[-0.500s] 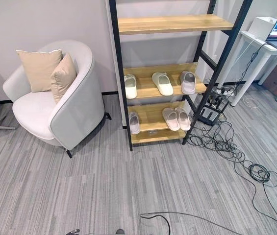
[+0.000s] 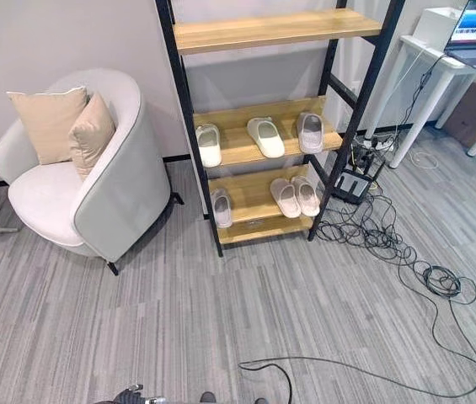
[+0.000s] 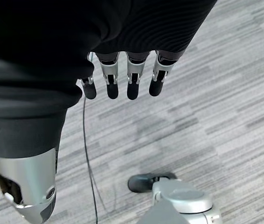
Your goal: Arrange the slippers neatly on the shoe rack.
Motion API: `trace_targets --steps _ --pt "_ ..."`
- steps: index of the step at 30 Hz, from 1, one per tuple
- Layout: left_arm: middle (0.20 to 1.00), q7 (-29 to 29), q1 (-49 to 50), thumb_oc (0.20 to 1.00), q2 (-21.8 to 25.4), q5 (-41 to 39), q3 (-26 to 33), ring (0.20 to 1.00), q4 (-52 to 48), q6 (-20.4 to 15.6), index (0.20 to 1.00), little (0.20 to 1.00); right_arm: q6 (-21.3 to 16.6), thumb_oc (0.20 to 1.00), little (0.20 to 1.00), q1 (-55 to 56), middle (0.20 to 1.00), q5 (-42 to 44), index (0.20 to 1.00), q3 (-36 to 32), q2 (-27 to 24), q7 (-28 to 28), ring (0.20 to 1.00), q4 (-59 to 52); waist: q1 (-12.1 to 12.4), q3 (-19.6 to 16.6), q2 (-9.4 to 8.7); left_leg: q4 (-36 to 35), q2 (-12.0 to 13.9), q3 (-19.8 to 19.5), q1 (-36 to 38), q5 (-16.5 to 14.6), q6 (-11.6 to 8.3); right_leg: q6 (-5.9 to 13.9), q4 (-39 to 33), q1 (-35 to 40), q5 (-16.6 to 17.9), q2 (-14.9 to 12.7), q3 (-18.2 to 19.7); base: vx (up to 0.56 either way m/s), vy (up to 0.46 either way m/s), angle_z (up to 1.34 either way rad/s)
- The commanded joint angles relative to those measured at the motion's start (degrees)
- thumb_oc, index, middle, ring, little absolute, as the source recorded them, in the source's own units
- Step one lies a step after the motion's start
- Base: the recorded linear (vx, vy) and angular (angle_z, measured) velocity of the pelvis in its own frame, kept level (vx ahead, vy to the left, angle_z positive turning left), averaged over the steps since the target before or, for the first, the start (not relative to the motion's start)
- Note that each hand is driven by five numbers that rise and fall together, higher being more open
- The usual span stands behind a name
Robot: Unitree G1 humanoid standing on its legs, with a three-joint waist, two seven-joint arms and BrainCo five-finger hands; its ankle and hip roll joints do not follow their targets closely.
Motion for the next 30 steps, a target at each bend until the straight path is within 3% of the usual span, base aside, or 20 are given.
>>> trace_targets --steps 1,3,4,6,8,10,13,19,21,23,24,26,29,30 --pt "1.0 0.79 -4.7 1.0 -0.55 0.89 -0.05 1.0 0.5 -1.22 1.0 1.0 -0.79 1.0 1.0 -2.04 1.0 -2.5 1.0 1.78 -0.23 -1.28 1.0 1.35 0.66 2.09 -2.66 7.02 5.88 -2.92 -1.51 -2.26 -4.73 3.12 4.06 -1.56 -2.34 -1.77 0.93 0.06 -0.27 -0.12" --pt "1.0 1.24 -5.68 1.0 -0.35 0.95 -0.55 1.0 -0.34 -1.3 1.0 1.0 -0.98 1.0 1.0 -2.5 1.0 -3.03 1.0 2.26 -0.24 -1.44 1.0 1.01 0.9 3.35 -3.27 14.47 6.59 -1.0 -4.67 -0.81 -5.0 2.48 4.59 -0.99 -2.61 -1.86 0.05 0.06 -0.229 0.02" --pt "1.0 1.74 -5.64 1.0 -0.53 1.0 -0.75 1.0 -0.81 -1.46 1.0 1.0 -0.79 1.0 1.0 -2.98 1.0 -3.45 1.0 2.49 -0.58 -1.8 1.0 0.92 1.48 4.27 -3.67 20.63 6.63 1.19 -8.24 -0.38 -4.13 2.09 4.74 -0.03 -3.06 -2.23 -0.61 0.08 -0.139 0.16" --pt "1.0 2.05 -5.12 1.0 -0.67 1.12 -0.46 1.0 -0.56 -1.72 1.0 1.0 -0.64 1.0 1.0 -3.26 1.0 -4.15 1.0 2.69 -0.82 -2.05 1.0 1.28 2.8 4.58 -4.03 22.61 2.82 0.7 -12.44 -2.3 -2.88 2.48 4.49 0.55 -3.33 -2.66 -0.23 0.12 -0.048 0.05" --pt "1.0 2.18 -4.16 1.0 -0.84 0.86 0.24 1.0 -0.02 -1.78 1.0 1.0 -0.73 1.0 1.0 -3.42 1.0 -4.73 1.0 2.86 -0.91 -2.35 1.0 1.23 4.11 4.17 -4.35 19.97 -0.11 0.65 -14.64 -3.74 -2.1 3.14 3.6 1.8 -3.64 -2.79 0.0 0.21 0.033 -0.11" --pt "1.0 2.79 -2.9 1.0 -0.62 0.52 1.79 1.0 1.65 -1.55 1.0 1.0 -1.11 1.0 1.0 -4.3 1.0 -5.23 1.0 3.53 -0.81 -3.02 1.0 -0.3 6.58 3.55 -4.13 13.58 -2.41 1.58 -18.55 1.5 -2.27 3.42 1.84 4.54 -4.2 -1.45 1.25 0.29 0.086 -0.36" --pt "1.0 2.99 -1.42 1.0 -0.12 -0.51 4.16 1.0 3.96 -1.07 1.0 1.0 -1.3 1.0 1.0 -5.03 1.0 -5.44 1.0 3.32 -0.28 -3.37 1.0 -0.89 7.99 2.78 -4.03 8.87 -2.5 0.89 -17.05 2.72 -1.47 3.39 2.09 5.5 -5.24 -0.58 2.92 0.28 0.143 -0.69" --pt "1.0 3.38 -0.04 1.0 2.16 0.36 6.79 1.0 5.59 -0.12 1.0 1.0 -1.25 1.0 1.0 -3.45 1.0 -5.78 1.0 3.26 2.94 -2.91 1.0 -0.78 7.17 -0.55 -7.22 5.56 -3.16 1.41 -11.71 1.41 0.87 5.91 7.35 4.78 -5.2 -2.33 2.95 0.27 0.16 -0.34" --pt "1.0 3.61 -0.99 1.0 3.34 0.05 7.04 1.0 4.37 -0.18 1.0 1.0 -0.98 1.0 1.0 -3.82 1.0 -6.08 1.0 3.49 4.13 -2.56 1.0 -1.22 6.97 -1.06 -7.99 4.12 -3.43 2.33 -9.36 -0.24 2.22 9.27 15.18 0.99 -1.23 -3.96 1.8 0.2 0.226 0.05" --pt "1.0 3.96 -1.68 1.0 3.92 -0.13 6.85 1.0 3.71 -0.24 1.0 1.0 -0.8 1.0 1.0 -4.22 1.0 -6.16 1.0 3.35 4.26 -2.53 1.0 -1.59 6.96 -0.32 -7.53 4.16 -2.97 2.17 -8.0 -1.37 2.96 11.8 22.94 -2.2 2.1 -6.07 -0.58 0.1 0.144 -0.11" --pt "1.0 4.14 -2.16 1.0 4.27 -0.21 6.49 1.0 3.05 -0.29 1.0 1.0 -0.73 1.0 1.0 -4.33 1.0 -6.2 1.0 3.06 4.25 -2.55 1.0 -2.02 6.74 0.4 -6.48 4.78 -2.44 1.37 -6.6 -2.65 3.63 12.54 29.45 -4.32 4.49 -8.39 -3.64 0.18 0.166 -0.34" --pt "1.0 4.76 -2.52 1.0 4.56 0.25 6.17 1.0 3.03 -0.11 1.0 1.0 -0.67 1.0 1.0 -4.21 1.0 -6.3 1.0 2.87 4.49 -2.82 1.0 -2.31 6.11 1.15 -5.59 4.69 -2.3 0.57 -4.38 -3.82 4.17 11.68 31.89 -6.14 5.02 -10.88 -6.05 0.19 0.107 -0.06" --pt "1.0 4.96 -2.46 1.0 4.51 0.84 6.07 1.0 3.49 -0.11 1.0 1.0 -0.64 1.0 1.0 -3.64 1.0 -6.03 1.0 2.5 4.86 -3.08 1.0 -2.43 5.74 2.11 -4.7 4.3 -1.74 -0.21 -2.73 -4.82 3.97 9.85 27.04 -7.01 2.33 -13.15 -8.14 0.14 -0.012 0.24" --pt "1.0 4.88 -2.14 1.0 4.18 1.36 6.04 1.0 4.16 -0.23 1.0 1.0 -0.68 1.0 1.0 -3.58 1.0 -5.81 1.0 2.02 4.62 -3.19 1.0 -2.49 5.37 2.36 -4.45 4.32 -1.8 -0.68 -2.36 -5.29 3.73 9.62 22.81 -7.52 2.11 -13.88 -6.86 0.12 -0.046 0.36"
